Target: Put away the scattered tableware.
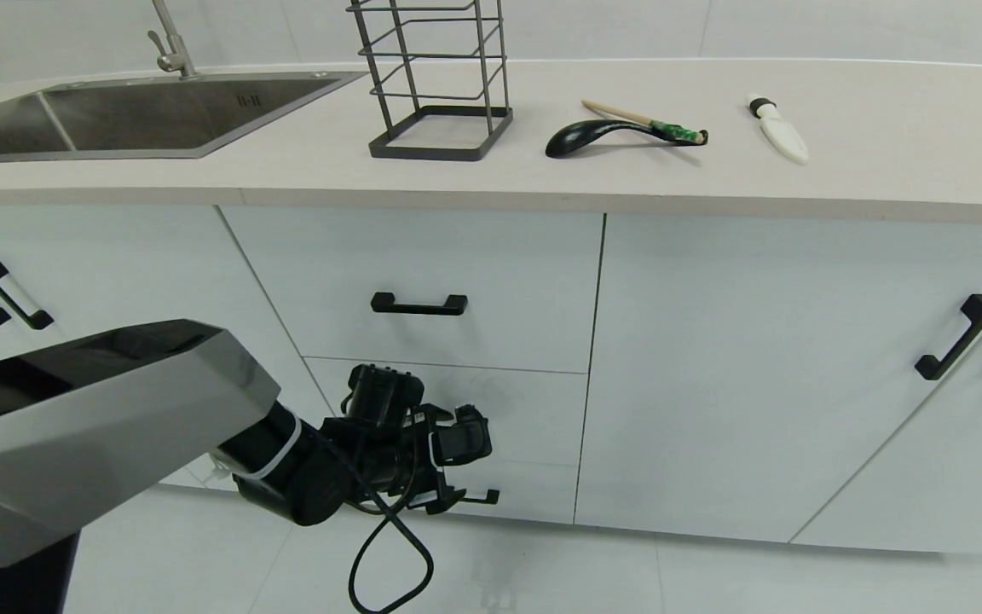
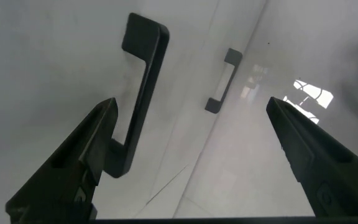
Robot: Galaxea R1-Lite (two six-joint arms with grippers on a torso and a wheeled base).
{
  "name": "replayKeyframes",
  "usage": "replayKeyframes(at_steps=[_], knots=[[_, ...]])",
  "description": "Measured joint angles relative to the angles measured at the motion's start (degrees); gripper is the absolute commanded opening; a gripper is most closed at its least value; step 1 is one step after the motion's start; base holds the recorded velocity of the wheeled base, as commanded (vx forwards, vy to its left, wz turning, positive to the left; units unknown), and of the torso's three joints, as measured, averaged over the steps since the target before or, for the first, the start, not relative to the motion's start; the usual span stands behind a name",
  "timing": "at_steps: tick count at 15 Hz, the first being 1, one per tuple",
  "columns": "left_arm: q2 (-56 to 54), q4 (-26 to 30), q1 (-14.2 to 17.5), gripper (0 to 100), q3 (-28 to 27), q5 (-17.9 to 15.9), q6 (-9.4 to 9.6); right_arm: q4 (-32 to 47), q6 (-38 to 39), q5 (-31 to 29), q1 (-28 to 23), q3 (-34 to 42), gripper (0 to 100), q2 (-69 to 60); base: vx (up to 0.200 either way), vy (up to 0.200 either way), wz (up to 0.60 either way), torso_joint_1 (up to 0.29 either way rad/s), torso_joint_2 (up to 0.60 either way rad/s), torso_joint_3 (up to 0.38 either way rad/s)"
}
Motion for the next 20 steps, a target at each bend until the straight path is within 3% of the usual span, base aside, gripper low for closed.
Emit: replayKeyframes(at_steps=[7,12,20], knots=[[3.12,-0.57,-0.38,100,-1.66,-1.62,0.04,0.0,0.0,0.0,0.0,0.0,0,0.0,0.0,0.0,0.0,0.0,0.0,0.0],[1.33,-0.29,-1.57,100,5.07,-2.94,0.2,0.0,0.0,0.0,0.0,0.0,0,0.0,0.0,0.0,0.0,0.0,0.0,0.0],[-2.12,0.04,-1.88,100,8.19,-3.1,0.09,0.0,0.0,0.0,0.0,0.0,0,0.0,0.0,0.0,0.0,0.0,0.0,0.0]])
